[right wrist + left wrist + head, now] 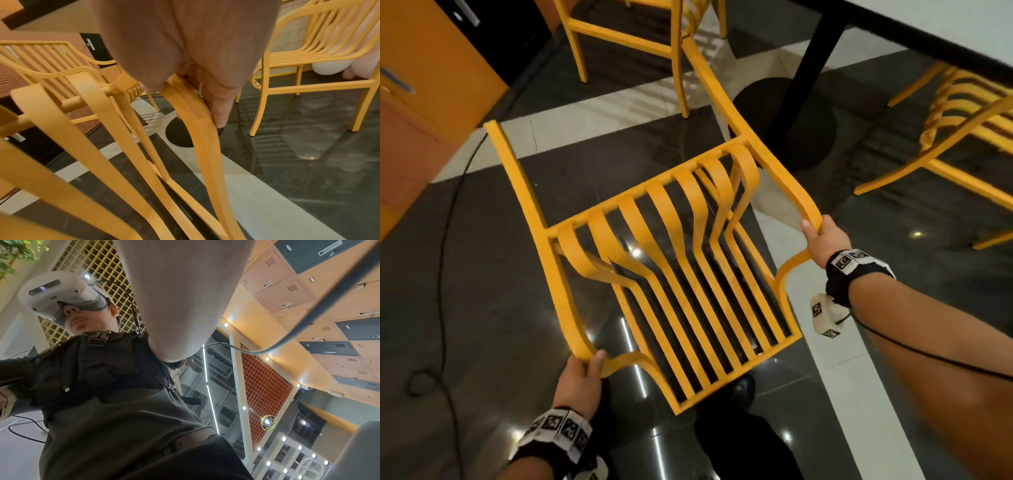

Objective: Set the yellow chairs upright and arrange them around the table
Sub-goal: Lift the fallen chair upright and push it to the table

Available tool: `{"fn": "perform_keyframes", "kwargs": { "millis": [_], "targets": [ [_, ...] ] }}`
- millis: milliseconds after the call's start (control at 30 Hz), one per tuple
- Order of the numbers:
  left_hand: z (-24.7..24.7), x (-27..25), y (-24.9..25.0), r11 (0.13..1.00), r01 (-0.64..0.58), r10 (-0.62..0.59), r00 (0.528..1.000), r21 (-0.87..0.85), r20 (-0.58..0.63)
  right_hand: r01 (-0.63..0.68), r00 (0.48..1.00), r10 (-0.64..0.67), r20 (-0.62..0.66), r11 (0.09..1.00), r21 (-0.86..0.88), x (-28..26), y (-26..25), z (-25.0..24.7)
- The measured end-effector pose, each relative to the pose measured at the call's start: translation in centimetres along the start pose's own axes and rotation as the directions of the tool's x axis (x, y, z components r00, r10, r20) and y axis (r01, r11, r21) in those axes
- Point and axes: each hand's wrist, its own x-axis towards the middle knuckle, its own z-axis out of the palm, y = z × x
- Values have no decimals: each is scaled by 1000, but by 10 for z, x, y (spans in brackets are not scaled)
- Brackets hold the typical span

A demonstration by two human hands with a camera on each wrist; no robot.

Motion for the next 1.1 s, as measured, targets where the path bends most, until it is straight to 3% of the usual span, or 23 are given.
{"fn": "perform_keyframes", "kwargs": {
  "millis": [367, 400, 600, 833, 967, 1100],
  "targets": [
    [-152, 30, 39, 974, -188, 199, 977, 128, -75, -114, 988, 115, -106, 993, 16, -141, -59, -6],
    [-215, 32, 47, 951, -278, 283, 959, 138, -13, -138, 975, 147, -166, 988, 64, -201, -90, -5],
    [-231, 62, 76, 899, -351, 371, 928, 264, -29, -297, 941, 302, -156, 953, 53, -250, -81, -5],
    [-241, 49, 151, 771, -573, 592, 806, 276, 18, -475, 855, 475, -207, 878, 54, -293, -58, -14],
    [-235, 20, 168, 776, -621, 619, 783, 110, 56, -494, 850, 486, -204, 869, 12, -283, -55, -27],
    [-222, 12, 137, 763, -640, 634, 768, 92, 84, -462, 877, 439, -193, 881, -97, -248, -62, -49]
  ]
}}
